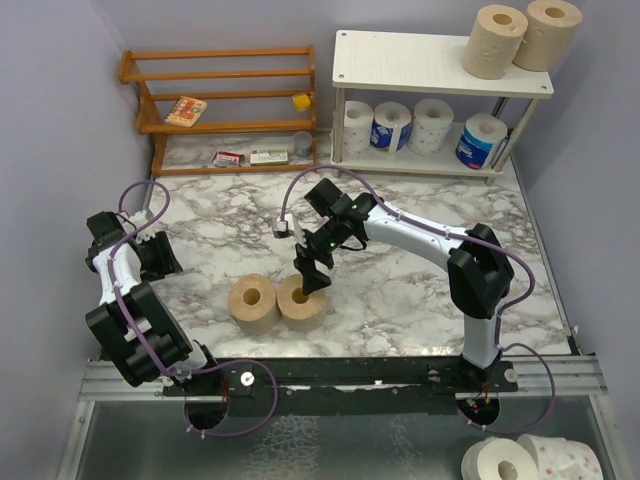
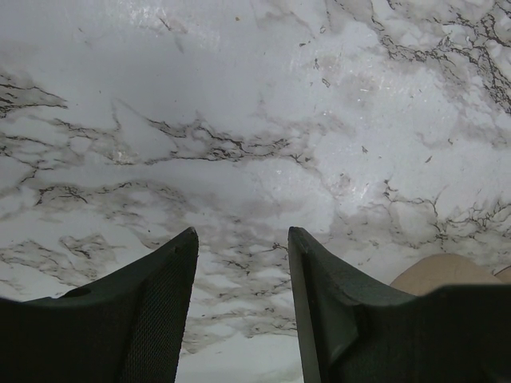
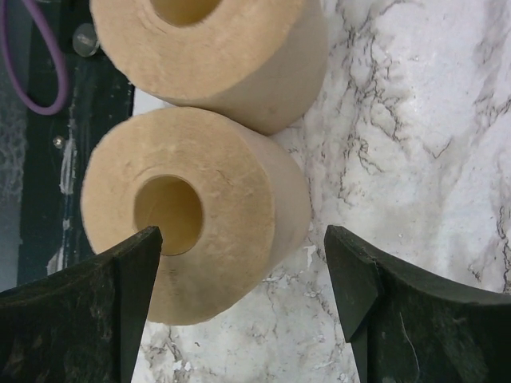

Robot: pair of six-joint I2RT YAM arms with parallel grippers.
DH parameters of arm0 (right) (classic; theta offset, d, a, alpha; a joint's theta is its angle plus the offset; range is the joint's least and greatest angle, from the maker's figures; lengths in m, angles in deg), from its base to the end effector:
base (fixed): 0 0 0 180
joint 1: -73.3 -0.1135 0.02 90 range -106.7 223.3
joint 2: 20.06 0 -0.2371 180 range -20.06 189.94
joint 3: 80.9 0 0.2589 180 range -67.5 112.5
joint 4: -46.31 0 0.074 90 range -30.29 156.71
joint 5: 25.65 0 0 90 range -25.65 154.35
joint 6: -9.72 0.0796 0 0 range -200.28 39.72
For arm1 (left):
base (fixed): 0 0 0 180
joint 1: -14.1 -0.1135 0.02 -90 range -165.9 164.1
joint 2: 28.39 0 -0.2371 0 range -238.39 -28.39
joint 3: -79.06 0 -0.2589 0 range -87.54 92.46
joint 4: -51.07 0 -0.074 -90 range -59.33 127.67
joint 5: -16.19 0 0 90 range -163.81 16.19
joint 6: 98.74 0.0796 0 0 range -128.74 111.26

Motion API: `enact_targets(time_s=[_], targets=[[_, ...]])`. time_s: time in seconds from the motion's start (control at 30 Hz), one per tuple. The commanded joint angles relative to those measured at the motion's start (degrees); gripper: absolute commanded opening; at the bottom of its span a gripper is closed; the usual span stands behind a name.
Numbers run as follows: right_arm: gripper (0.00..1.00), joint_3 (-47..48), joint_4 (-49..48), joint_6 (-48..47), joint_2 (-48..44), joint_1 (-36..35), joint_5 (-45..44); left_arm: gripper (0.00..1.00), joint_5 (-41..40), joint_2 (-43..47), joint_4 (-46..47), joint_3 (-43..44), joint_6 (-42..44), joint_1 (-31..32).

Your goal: Place and organize the paper towels onto the shelf

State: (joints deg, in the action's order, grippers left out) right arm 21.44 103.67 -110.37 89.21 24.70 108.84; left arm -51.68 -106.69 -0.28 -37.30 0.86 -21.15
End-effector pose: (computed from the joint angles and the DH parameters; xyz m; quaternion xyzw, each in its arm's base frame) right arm 0.2306 0.3459 0.1882 -0.6372 0.6444 0.3974 0.1439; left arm 0.2480 0.1385 0.1452 -0.1742 0.9449 -0.0957 0.2602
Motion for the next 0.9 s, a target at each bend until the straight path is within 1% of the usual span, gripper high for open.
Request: enact_targets(time_s=[0.0,0.1,0.13,0.2,0.27,0.33,0.37,0.4,0.57,0.63,0.73,0.8,0.87], targets=[[0.83,-1.3,-3.4,0.1,2.1,0.0,-4.9,0.51,2.4,0.5,0.1,1.3,1.0,-0.5],[0.83,-1.1,-3.3,-0.2,2.9,0.0,-6.3,0.51,2.8,0.7,0.0,1.3,1.1,-0.5],[0.81,-1.2,-3.4,-0.2,3.0,0.0,-6.3,0.51,2.9,0.6,0.0,1.3,1.1,-0.5],[0.71,-1.5,-3.7,-0.2,2.9,0.0,-5.9,0.51,2.8,0.5,0.0,1.3,1.1,-0.5],[0.54,-1.0,-2.8,0.0,3.2,0.0,-5.1,0.51,2.7,0.5,0.0,1.3,1.1,-0.5],[0.22,0.9,-0.6,0.5,3.9,0.0,-4.9,0.51,2.6,0.5,0.0,1.3,1.0,-0.5],[0.08,1.9,0.8,0.6,4.1,0.0,-4.7,0.51,2.6,0.6,0.0,1.3,1.1,-0.5],[0.02,2.6,1.9,0.8,4.2,0.0,-4.8,0.51,2.6,0.6,0.0,1.3,1.1,-0.5],[0.01,3.5,4.3,2.1,0.6,0.0,-5.0,0.51,2.7,0.3,0.0,1.4,1.1,-0.5],[0.01,5.0,5.2,4.3,-0.8,0.0,-5.5,0.51,2.7,0.3,-0.1,1.4,1.1,-0.5],[0.01,11.5,9.5,6.5,-1.3,0.0,-6.8,0.51,2.7,0.0,0.0,1.4,1.0,-0.6],[0.01,17.9,11.2,7.1,-1.7,0.0,-10.4,0.51,2.7,0.0,-0.1,1.4,1.0,-0.5],[0.01,22.2,10.2,4.7,-4.0,0.0,-15.9,0.51,2.7,-0.1,0.0,1.4,1.0,-0.5]])
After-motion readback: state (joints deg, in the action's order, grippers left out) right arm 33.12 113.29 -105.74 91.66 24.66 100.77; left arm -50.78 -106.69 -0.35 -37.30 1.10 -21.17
